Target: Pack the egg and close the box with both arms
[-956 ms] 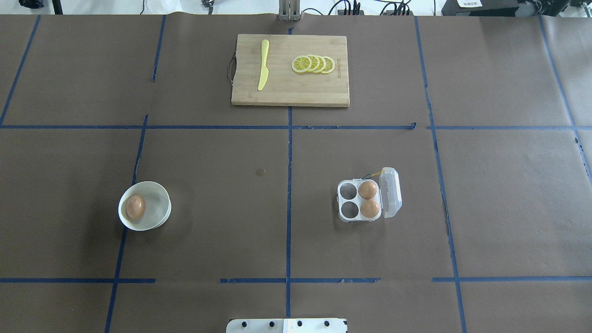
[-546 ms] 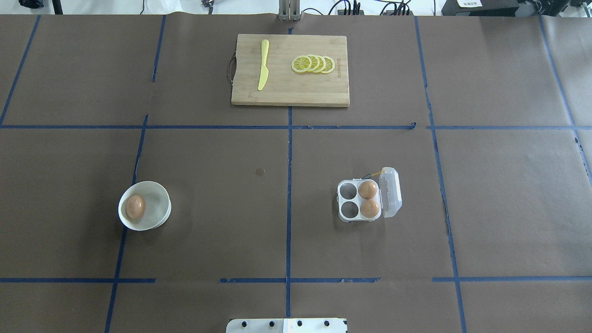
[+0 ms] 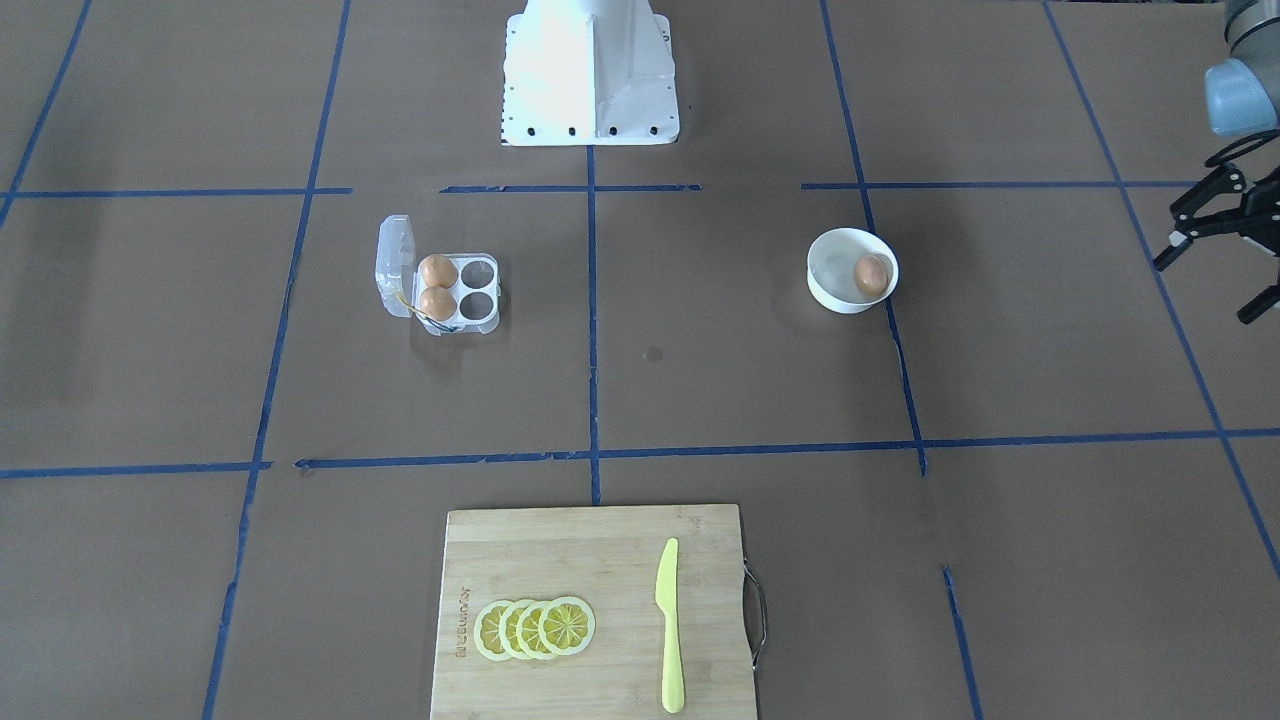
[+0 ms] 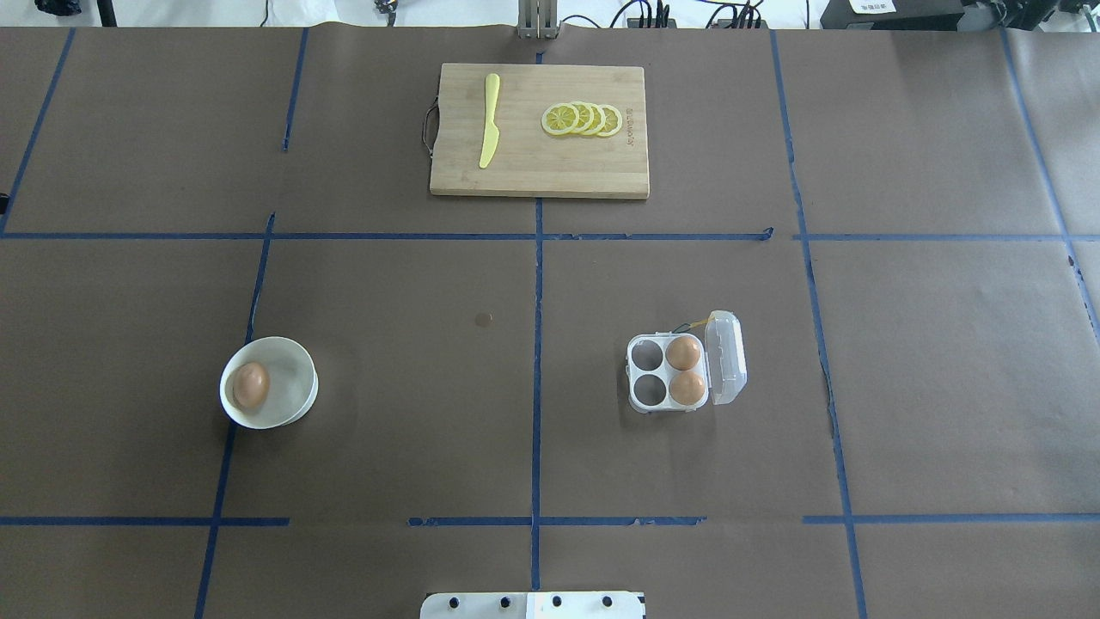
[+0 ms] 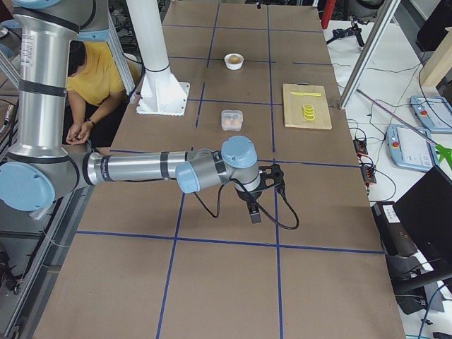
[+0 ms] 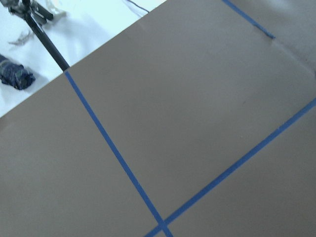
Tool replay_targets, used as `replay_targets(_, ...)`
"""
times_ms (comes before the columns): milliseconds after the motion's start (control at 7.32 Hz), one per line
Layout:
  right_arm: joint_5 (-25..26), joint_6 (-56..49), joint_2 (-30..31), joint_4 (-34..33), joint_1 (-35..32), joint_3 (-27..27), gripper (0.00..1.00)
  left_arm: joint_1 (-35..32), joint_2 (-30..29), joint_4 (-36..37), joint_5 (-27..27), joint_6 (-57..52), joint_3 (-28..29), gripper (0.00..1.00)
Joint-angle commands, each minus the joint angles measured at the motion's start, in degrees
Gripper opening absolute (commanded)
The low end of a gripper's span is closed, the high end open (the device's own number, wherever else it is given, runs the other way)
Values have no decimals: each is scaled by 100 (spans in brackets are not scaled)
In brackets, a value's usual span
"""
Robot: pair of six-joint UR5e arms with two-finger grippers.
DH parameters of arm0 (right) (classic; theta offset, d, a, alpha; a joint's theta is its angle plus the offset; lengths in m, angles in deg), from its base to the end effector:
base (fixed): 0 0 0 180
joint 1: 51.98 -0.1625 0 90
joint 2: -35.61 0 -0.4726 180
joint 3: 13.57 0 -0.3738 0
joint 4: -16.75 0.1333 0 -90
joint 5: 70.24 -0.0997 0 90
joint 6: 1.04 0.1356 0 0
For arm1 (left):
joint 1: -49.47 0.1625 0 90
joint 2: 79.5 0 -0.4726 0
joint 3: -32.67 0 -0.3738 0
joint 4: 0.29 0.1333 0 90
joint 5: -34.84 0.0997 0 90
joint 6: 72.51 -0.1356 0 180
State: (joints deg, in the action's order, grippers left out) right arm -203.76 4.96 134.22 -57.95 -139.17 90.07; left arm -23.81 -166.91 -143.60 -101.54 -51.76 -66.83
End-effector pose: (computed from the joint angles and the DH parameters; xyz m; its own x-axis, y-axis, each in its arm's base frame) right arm 0.0188 -0.4307 0.6546 0.7134 -0.1751 0.6785 -0.0288 0.9601 0.2780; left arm 0.1046 -0.4702 0.5496 0.4994 0.5798 -0.6437 0.0364 0.7283 0.6843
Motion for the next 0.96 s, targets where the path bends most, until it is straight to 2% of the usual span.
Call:
replay_targets(0,-16,7,35,0,0,-2,100,1327,189,23,1371,2011,-753,100)
replay_targets(137,-16,7,44,0,0,-2,100,1899,181,40,1734,2717,-912,100)
replay_targets(273,-7,7,44,0,0,-2,100,2549,181,84,2181,3403,-1044,95)
replay_targets(410,-7,7,44,0,0,-11,100,3051,155,502,2516,3888,-1324,87)
replay_targets(546,-7,15,44,0,0,-19,100,3439,137,1124,2885,4189,-1640,81)
replay_targets(820,-7,16,53,0,0,-19,100,3829,119,1655,3440,4342,-1679,79)
